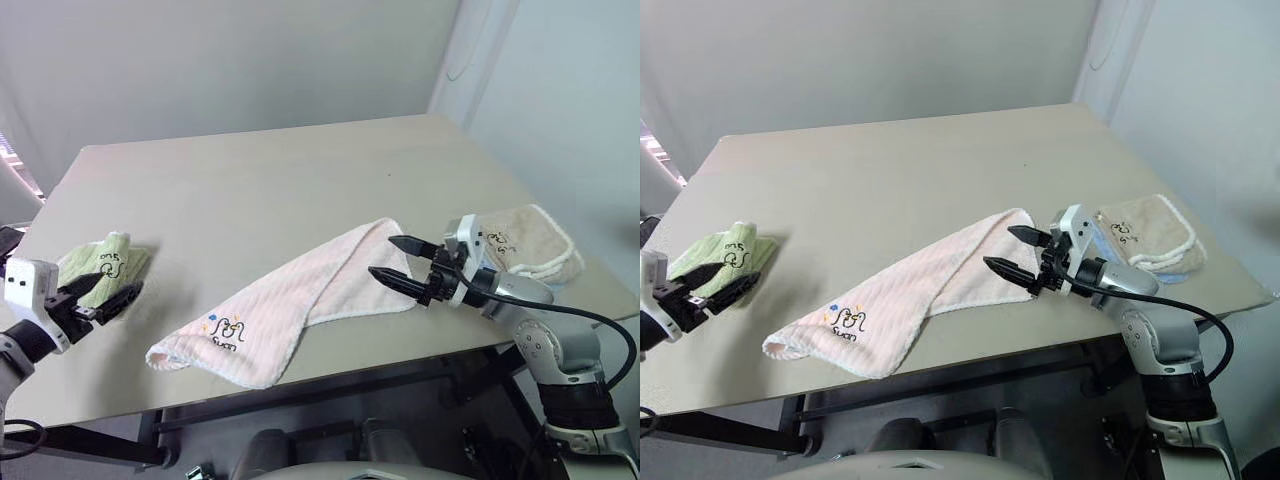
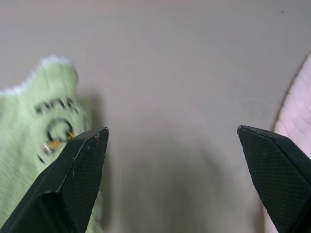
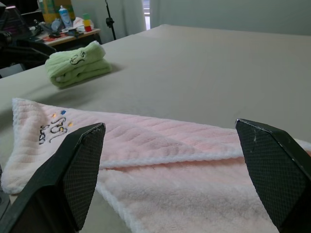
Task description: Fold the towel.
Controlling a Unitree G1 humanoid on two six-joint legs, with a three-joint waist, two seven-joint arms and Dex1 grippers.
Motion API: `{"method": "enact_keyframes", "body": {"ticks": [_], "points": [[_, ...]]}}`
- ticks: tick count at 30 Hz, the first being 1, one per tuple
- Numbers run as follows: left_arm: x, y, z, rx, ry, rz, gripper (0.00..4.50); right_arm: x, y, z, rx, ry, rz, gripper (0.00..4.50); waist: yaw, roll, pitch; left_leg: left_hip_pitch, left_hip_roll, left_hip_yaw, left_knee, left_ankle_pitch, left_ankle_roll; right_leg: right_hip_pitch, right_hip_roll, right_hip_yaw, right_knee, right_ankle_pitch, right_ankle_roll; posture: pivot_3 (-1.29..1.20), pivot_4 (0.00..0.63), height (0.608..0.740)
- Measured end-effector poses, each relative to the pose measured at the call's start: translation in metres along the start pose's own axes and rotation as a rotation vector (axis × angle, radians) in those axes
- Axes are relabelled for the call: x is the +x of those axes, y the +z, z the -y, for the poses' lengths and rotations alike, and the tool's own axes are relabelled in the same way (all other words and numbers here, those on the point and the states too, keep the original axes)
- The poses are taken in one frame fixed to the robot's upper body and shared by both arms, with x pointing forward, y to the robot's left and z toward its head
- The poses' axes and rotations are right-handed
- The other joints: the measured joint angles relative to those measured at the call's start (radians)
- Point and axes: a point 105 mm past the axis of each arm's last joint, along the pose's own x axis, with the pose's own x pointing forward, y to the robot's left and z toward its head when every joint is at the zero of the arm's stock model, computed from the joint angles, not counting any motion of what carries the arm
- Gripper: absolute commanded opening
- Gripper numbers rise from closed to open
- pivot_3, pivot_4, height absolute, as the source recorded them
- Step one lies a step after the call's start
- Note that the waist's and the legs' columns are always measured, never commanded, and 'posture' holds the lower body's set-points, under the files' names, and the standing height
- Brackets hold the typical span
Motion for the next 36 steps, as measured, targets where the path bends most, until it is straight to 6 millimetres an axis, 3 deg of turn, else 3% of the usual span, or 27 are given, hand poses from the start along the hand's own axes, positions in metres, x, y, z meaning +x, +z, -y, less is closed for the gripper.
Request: {"method": "enact_keyframes", "body": {"ticks": [5,12,21,31,36], "points": [[0.005,-0.002,0.008,-0.003,-0.030,-0.008,4.48,0.005,0.004,0.000,0.006,0.000,0.025,4.50,0.000,0.000,0.000,0.001,0.000,0.000,0.000,0.000,0.000,0.000,0.001,0.000,0.000,0.000,0.000,0.00,0.000,0.740],[0.013,-0.004,0.024,0.014,-0.101,-0.025,4.48,0.014,-0.006,0.007,0.076,-0.041,0.055,4.50,-0.001,0.000,0.000,0.000,0.000,0.001,0.000,0.000,0.000,0.000,0.000,0.000,0.000,0.000,0.000,0.00,0.000,0.740],[0.034,-0.008,0.047,0.024,-0.184,-0.030,4.48,0.019,-0.005,0.058,0.102,-0.256,0.067,4.50,-0.002,0.000,0.000,0.000,0.000,0.001,0.000,0.000,0.000,0.000,0.001,0.000,0.001,0.003,-0.004,0.00,0.000,0.740],[0.045,-0.012,0.063,0.030,-0.209,-0.019,4.48,0.047,-0.041,0.133,0.160,-0.595,-0.191,4.50,-0.034,0.000,0.000,0.001,-0.001,0.006,0.000,0.000,0.000,0.000,0.003,0.002,0.002,0.004,-0.006,0.00,0.000,0.740],[0.046,-0.012,0.061,0.041,-0.188,-0.014,4.48,0.063,-0.052,0.141,0.144,-0.652,-0.289,4.50,-0.052,0.000,0.000,0.001,-0.001,0.006,-0.002,0.000,0.000,0.000,0.002,0.003,0.002,0.005,-0.006,0.00,0.000,0.740]]}}
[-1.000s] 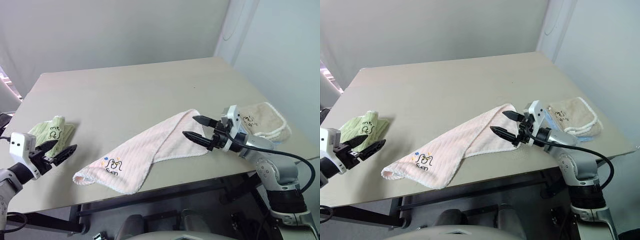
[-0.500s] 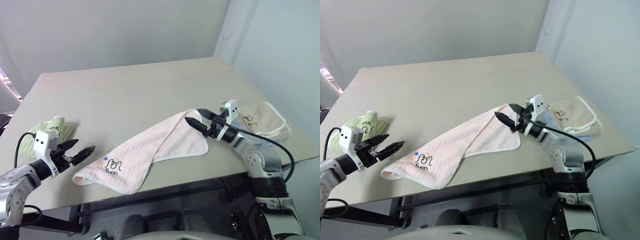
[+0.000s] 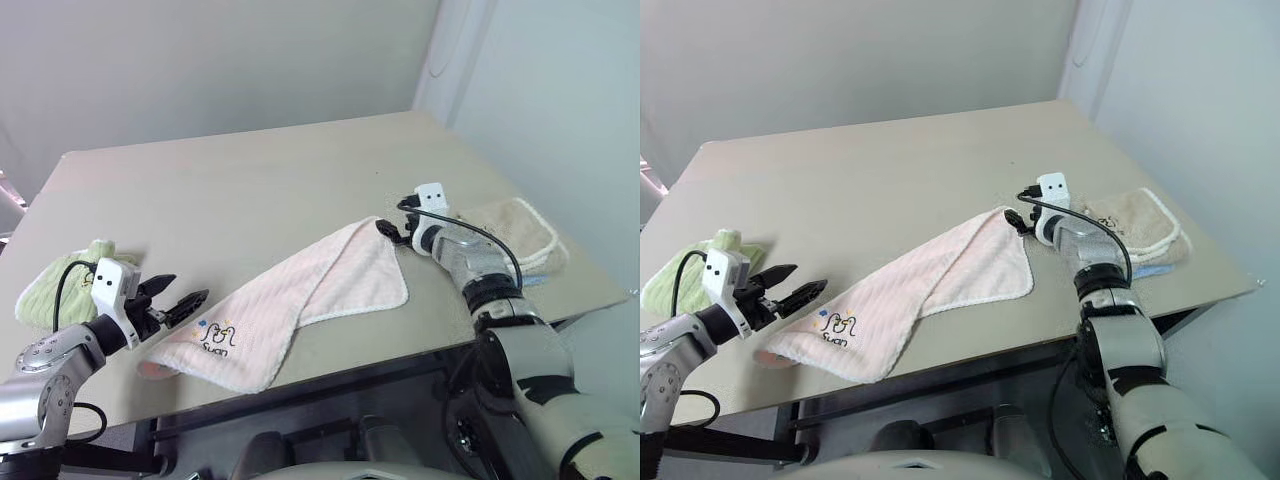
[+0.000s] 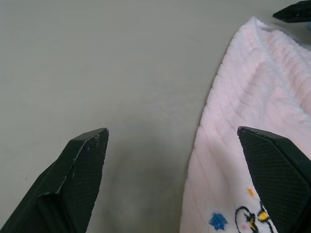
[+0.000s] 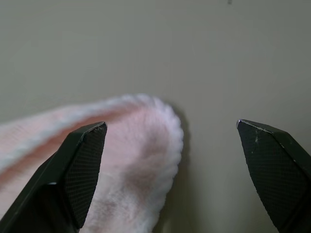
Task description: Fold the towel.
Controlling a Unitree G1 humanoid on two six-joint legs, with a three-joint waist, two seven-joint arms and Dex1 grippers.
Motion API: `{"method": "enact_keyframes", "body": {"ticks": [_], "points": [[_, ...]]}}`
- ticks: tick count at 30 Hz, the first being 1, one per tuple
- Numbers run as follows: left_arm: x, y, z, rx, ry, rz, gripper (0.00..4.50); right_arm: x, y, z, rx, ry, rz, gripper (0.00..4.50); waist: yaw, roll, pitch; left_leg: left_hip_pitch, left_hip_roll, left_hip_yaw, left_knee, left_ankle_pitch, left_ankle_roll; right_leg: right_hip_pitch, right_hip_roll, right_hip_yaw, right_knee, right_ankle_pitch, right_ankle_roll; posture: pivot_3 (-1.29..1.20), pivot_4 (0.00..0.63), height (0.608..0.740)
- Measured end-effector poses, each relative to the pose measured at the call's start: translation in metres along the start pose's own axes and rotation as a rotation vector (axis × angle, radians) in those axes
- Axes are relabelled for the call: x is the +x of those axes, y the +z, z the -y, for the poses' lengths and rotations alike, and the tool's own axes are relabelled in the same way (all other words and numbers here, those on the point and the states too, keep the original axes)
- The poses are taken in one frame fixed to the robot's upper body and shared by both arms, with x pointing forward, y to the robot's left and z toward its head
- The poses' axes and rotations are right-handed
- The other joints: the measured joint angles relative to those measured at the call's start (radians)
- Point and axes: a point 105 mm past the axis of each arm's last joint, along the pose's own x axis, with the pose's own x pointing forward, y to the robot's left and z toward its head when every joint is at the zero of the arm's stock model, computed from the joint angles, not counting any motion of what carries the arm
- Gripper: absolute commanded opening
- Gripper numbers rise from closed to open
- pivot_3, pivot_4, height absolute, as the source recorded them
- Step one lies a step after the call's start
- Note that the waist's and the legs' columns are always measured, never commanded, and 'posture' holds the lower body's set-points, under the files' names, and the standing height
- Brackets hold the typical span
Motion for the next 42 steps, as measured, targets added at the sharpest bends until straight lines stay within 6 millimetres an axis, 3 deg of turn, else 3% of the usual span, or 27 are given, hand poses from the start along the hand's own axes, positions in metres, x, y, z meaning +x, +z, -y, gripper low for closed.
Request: {"method": "enact_keyframes", "body": {"ticks": [3,7,9,11,21,28,33,38,42], "points": [[0.002,0.000,0.002,-0.002,0.005,0.010,4.48,0.006,-0.015,-0.005,-0.004,-0.030,-0.053,4.50,-0.002,0.000,0.000,0.000,0.000,0.000,0.000,0.000,0.000,0.000,-0.001,0.001,0.000,0.000,0.000,0.00,0.000,0.740],[0.003,0.001,0.001,0.003,0.017,0.013,4.48,0.010,-0.016,-0.010,-0.064,-0.041,-0.066,4.50,-0.003,0.000,0.000,0.001,0.000,0.000,0.001,0.000,0.000,0.000,-0.001,0.003,0.001,0.000,0.000,0.00,0.000,0.740],[0.003,0.001,0.002,0.009,0.021,0.017,4.50,0.011,-0.017,-0.012,-0.096,-0.049,-0.069,4.11,-0.004,0.000,0.000,0.001,0.000,-0.001,0.001,0.000,0.000,0.000,-0.001,0.003,0.001,0.000,0.000,0.00,0.000,0.740],[0.004,0.002,0.003,0.016,0.024,0.021,4.50,0.012,-0.016,-0.014,-0.127,-0.055,-0.065,3.60,-0.004,0.000,0.000,0.002,0.000,-0.001,0.001,0.000,0.000,0.000,-0.001,0.003,0.001,0.000,0.000,0.00,0.000,0.740],[-0.002,-0.003,0.007,0.025,0.039,0.001,4.50,0.014,-0.014,-0.018,-0.055,-0.057,-0.050,0.01,-0.003,0.000,0.000,0.001,0.000,-0.002,0.001,0.000,0.000,0.000,-0.001,0.003,0.002,0.000,0.000,0.00,0.000,0.740],[-0.002,-0.002,0.009,0.030,0.019,0.001,4.50,0.012,-0.016,-0.014,0.063,-0.052,-0.052,0.01,-0.003,0.000,0.000,0.001,0.000,-0.002,0.001,0.000,0.000,0.000,-0.001,0.003,0.002,0.000,0.000,0.00,0.000,0.740],[-0.002,0.000,0.010,0.057,-0.011,-0.004,4.50,0.003,-0.009,-0.031,0.119,0.169,-0.068,0.01,-0.002,0.000,-0.001,0.001,0.001,-0.003,0.001,0.000,0.000,0.000,0.000,0.003,0.002,0.000,0.001,0.00,0.000,0.740],[-0.002,-0.007,0.006,0.053,-0.024,-0.024,4.50,-0.035,-0.038,-0.043,0.093,0.279,-0.095,0.01,0.008,0.001,-0.001,-0.001,0.000,-0.005,0.000,0.000,0.000,-0.001,-0.001,0.000,0.002,0.001,0.005,0.00,0.000,0.740],[0.003,-0.005,0.004,0.061,-0.039,-0.012,4.50,-0.073,-0.050,-0.050,0.098,0.318,-0.157,0.01,0.019,0.001,-0.002,0.000,0.000,-0.005,0.002,0.000,0.000,0.000,-0.001,0.000,0.002,-0.002,0.003,0.00,0.000,0.740]]}}
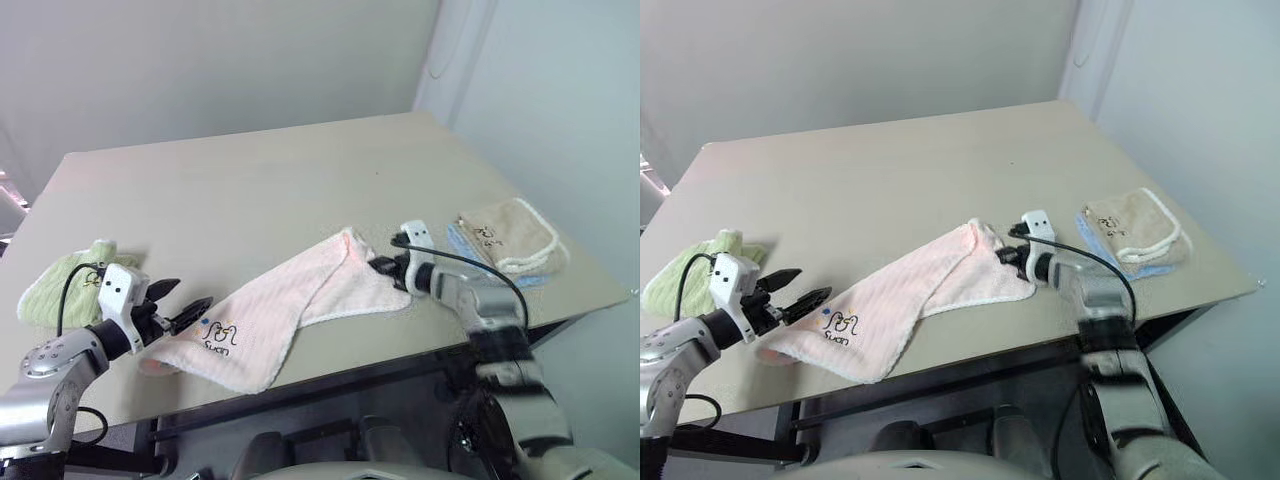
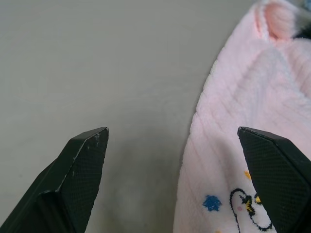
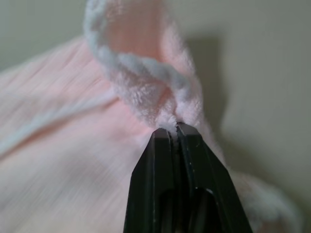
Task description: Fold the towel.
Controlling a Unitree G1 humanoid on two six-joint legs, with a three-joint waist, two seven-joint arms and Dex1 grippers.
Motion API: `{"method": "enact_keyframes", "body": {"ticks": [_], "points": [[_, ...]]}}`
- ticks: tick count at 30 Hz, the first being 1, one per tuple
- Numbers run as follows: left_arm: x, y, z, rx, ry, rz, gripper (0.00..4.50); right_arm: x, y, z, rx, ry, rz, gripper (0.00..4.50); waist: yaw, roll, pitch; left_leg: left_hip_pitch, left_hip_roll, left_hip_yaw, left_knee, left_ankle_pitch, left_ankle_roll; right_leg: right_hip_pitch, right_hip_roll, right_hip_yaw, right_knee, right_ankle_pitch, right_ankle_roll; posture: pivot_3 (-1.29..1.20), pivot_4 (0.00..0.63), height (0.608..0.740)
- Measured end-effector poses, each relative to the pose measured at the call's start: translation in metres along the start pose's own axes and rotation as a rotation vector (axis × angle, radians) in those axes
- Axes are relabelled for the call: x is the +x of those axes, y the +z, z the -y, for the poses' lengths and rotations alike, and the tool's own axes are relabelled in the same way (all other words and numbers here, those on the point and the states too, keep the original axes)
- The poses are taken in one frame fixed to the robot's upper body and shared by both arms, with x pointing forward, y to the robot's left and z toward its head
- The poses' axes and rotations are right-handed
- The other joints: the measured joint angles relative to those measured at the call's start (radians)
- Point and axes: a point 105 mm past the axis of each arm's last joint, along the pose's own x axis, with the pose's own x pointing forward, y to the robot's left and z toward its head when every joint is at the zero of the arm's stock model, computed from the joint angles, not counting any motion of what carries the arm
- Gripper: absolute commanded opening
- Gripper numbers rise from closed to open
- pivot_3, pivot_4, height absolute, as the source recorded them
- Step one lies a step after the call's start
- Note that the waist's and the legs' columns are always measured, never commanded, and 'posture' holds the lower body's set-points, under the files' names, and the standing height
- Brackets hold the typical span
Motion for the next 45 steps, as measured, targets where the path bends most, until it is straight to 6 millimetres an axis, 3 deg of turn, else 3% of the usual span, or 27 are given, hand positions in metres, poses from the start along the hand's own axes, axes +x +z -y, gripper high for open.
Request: {"method": "enact_keyframes", "body": {"ticks": [6,9,14,20,23,28,36,39,45], "points": [[0.004,-0.004,0.001,0.001,-0.015,0.002,4.50,-0.035,-0.003,-0.005,-0.046,-0.009,-0.046,0.01,0.008,0.000,0.000,0.000,0.000,0.001,0.001,0.000,0.000,0.000,0.000,-0.001,0.000,-0.001,0.001,0.00,0.000,0.740],[0.010,-0.007,0.004,-0.006,-0.036,0.000,4.50,-0.041,0.003,-0.007,-0.070,0.000,-0.030,0.01,0.008,-0.001,0.000,0.000,0.000,0.001,0.001,0.000,0.000,0.001,0.001,-0.001,-0.001,-0.001,0.001,0.00,0.000,0.740],[0.014,-0.003,0.007,-0.004,-0.066,-0.002,4.50,-0.036,0.002,-0.003,-0.091,-0.021,-0.003,0.01,0.006,-0.001,0.000,0.000,0.000,0.003,0.001,0.000,0.000,0.000,0.001,-0.001,-0.002,-0.001,0.001,0.00,0.000,0.740],[0.003,0.003,0.007,0.048,-0.082,-0.037,4.50,-0.027,-0.008,0.013,-0.080,-0.082,-0.001,0.01,0.007,-0.002,-0.001,0.000,0.001,0.005,0.001,0.000,0.000,0.000,0.001,0.000,-0.002,-0.001,0.001,0.00,0.000,0.740],[-0.006,0.009,0.017,0.082,-0.108,-0.048,4.50,-0.022,-0.008,0.016,-0.074,-0.092,0.008,0.01,0.005,-0.002,-0.001,0.000,0.001,0.005,0.001,0.000,0.000,0.000,0.000,0.000,-0.002,-0.001,0.001,0.00,0.000,0.740],[-0.021,0.009,0.049,0.094,-0.217,-0.098,4.50,-0.015,-0.006,0.018,-0.081,-0.102,0.023,0.01,0.005,-0.002,-0.001,0.000,0.002,0.005,0.001,0.000,0.000,0.000,0.000,0.000,-0.002,-0.001,0.001,0.00,0.000,0.740],[-0.017,-0.001,0.078,0.121,-0.306,-0.139,4.50,-0.007,-0.004,0.018,-0.110,-0.091,0.026,0.01,0.003,-0.002,-0.001,0.001,0.002,0.006,0.001,0.000,0.000,0.000,0.002,0.000,-0.002,-0.001,0.001,0.00,0.000,0.740],[-0.016,-0.008,0.083,0.115,-0.322,-0.161,4.50,-0.007,-0.002,0.018,-0.110,-0.089,0.026,0.72,0.003,-0.002,-0.001,0.000,0.002,0.006,0.001,0.000,0.000,0.000,0.002,0.000,-0.002,-0.001,0.001,0.00,0.000,0.740],[-0.012,-0.018,0.089,0.131,-0.331,-0.187,4.50,-0.005,0.001,0.022,-0.105,-0.105,0.024,0.89,0.005,-0.002,-0.001,0.000,0.002,0.006,0.001,0.000,0.000,0.000,0.001,0.000,-0.002,-0.001,0.001,0.00,0.000,0.740]]}}
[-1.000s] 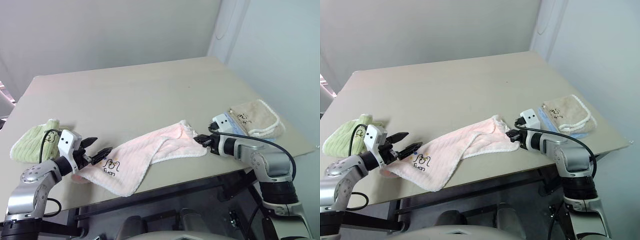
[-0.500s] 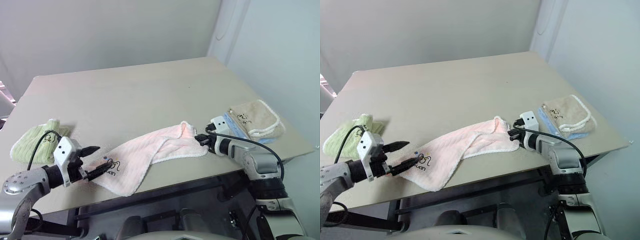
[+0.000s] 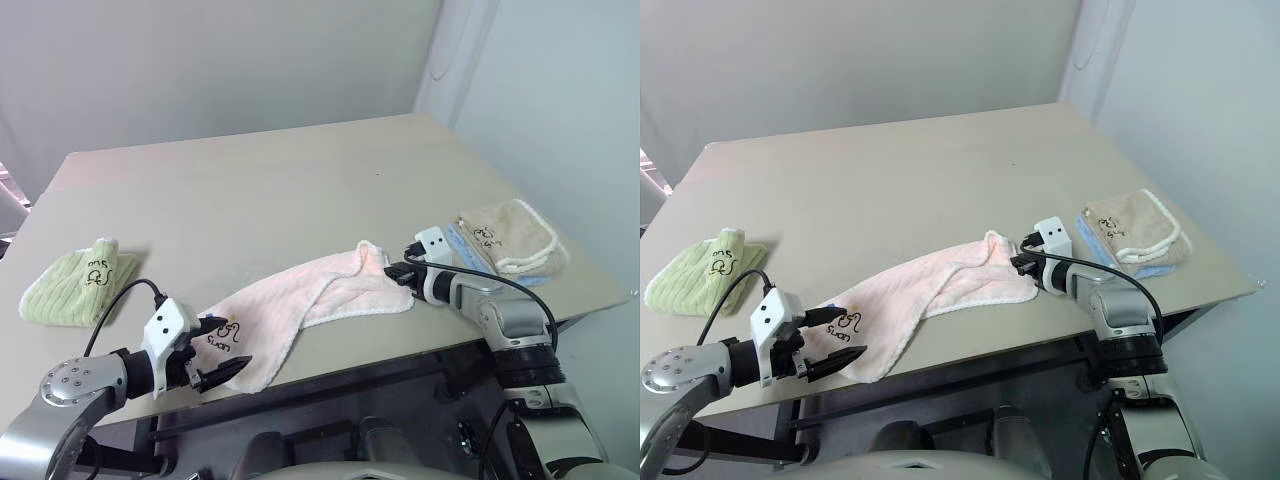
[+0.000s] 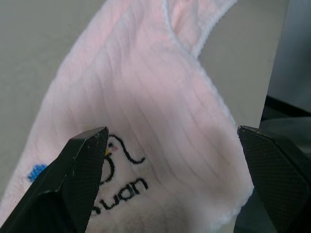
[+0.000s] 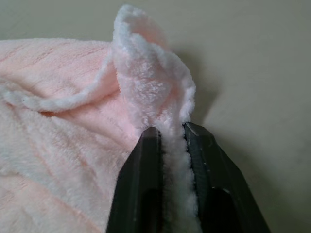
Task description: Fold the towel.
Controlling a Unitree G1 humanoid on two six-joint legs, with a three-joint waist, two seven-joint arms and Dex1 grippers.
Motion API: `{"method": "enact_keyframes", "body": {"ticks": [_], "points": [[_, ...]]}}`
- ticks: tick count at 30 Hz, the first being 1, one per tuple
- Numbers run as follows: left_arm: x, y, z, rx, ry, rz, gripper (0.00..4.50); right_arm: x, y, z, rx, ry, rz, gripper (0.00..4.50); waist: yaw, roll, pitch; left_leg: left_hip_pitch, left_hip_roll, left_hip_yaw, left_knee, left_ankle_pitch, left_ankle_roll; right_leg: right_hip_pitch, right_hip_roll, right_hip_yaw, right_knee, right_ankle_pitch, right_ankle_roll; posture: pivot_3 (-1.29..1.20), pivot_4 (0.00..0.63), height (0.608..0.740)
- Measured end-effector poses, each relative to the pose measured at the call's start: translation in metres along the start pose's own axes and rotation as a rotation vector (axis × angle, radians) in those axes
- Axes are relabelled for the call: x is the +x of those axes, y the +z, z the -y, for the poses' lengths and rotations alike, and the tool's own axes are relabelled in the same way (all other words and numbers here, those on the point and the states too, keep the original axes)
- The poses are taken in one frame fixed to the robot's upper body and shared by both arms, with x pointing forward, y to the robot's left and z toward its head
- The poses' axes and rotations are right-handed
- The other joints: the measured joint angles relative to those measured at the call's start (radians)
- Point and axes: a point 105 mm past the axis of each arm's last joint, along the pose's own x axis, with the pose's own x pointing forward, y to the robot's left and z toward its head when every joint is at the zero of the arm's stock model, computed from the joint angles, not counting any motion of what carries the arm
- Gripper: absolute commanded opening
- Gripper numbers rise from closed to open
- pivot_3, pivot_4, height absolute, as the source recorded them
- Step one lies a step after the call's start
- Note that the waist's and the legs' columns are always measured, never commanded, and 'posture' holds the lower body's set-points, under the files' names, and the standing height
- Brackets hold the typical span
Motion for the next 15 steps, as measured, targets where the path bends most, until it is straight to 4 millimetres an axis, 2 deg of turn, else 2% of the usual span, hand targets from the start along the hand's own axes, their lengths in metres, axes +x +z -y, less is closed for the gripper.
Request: {"method": "enact_keyframes", "body": {"ticks": [2,6,11,15], "points": [[0.004,0.005,-0.002,0.006,0.007,0.021,4.50,0.000,0.002,0.000,0.006,0.001,-0.003,1.30,0.001,0.000,0.000,0.000,0.000,0.000,0.000,0.000,0.000,0.000,0.000,0.000,0.000,0.000,0.000,0.00,0.000,0.740],[0.006,0.015,-0.007,0.032,0.019,0.043,4.50,0.000,0.009,-0.001,0.009,0.015,0.009,2.68,0.001,0.000,0.000,0.000,0.000,0.000,0.000,0.000,0.000,0.000,0.000,0.000,0.000,0.000,0.000,0.00,0.000,0.740],[0.006,0.012,-0.009,0.020,0.026,0.037,4.50,-0.001,0.017,-0.001,0.002,0.034,0.032,2.68,-0.001,0.000,0.000,0.000,0.000,0.001,-0.001,0.000,0.000,-0.001,0.000,0.000,0.000,0.000,0.000,0.00,0.000,0.740],[0.005,0.012,-0.010,0.015,0.035,0.033,4.50,0.009,0.032,0.008,-0.009,0.003,0.067,2.68,-0.002,0.000,0.000,0.000,0.000,0.001,0.000,0.000,0.000,0.000,0.000,0.000,0.000,0.000,0.000,0.00,0.000,0.740]]}}
